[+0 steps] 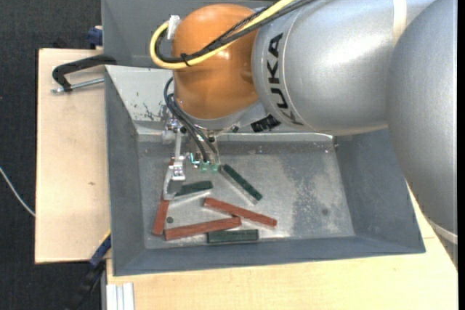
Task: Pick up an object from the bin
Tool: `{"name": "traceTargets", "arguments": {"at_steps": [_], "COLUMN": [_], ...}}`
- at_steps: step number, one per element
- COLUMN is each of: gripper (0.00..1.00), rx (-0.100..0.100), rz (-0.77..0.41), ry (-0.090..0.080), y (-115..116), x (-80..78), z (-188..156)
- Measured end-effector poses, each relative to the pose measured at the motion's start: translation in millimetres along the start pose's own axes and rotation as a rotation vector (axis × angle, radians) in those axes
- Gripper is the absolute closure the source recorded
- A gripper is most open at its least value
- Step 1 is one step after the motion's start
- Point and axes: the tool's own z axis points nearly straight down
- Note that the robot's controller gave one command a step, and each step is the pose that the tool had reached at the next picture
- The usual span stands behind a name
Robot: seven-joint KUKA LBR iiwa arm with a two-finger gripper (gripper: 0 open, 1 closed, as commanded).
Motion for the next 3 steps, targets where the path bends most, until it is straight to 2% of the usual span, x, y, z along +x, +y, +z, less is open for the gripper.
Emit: {"name": "traceTargets", "arguments": {"at_steps": [1, 2, 3], "gripper": [0.00, 0.00, 0.00], "rx": [-0.002, -0.004, -0.004], "rz": [0.003, 0.085, 0.110], "ry": [-0.008, -0.012, -0.012], "y": [-1, -8, -12], "x": [-2.1, -3.2, -2.6], "z": [-4, 25, 37]}}
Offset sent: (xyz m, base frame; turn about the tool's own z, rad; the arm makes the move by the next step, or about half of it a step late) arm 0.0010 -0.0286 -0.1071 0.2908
